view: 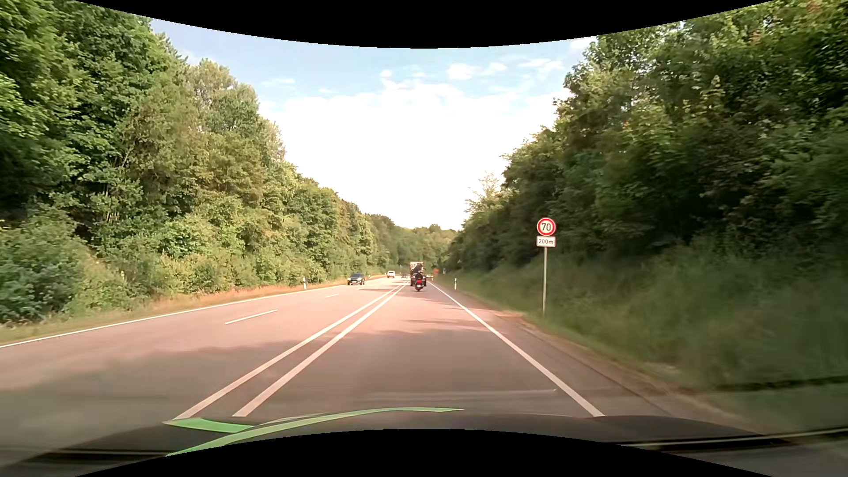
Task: Follow the waypoints while adhering to traffic rules and regulations
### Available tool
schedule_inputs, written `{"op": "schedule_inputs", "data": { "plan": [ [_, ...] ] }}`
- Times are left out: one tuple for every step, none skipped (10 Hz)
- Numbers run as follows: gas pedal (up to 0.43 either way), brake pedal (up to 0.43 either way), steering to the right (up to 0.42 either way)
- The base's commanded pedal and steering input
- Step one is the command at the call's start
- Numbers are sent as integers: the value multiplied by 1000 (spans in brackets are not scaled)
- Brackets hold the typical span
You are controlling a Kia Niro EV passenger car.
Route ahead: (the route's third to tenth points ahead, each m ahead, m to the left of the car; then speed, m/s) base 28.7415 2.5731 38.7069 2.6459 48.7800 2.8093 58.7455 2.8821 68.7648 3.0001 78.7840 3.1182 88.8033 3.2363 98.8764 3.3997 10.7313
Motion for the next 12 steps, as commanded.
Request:
{"op": "schedule_inputs", "data": {
  "plan": [
    [110,0,-3],
    [110,0,-2],
    [110,0,0],
    [110,0,0],
    [110,0,1],
    [98,0,2],
    [98,0,3],
    [98,0,3],
    [98,0,2],
    [98,0,2],
    [98,0,2],
    [98,0,2]
  ]
}}
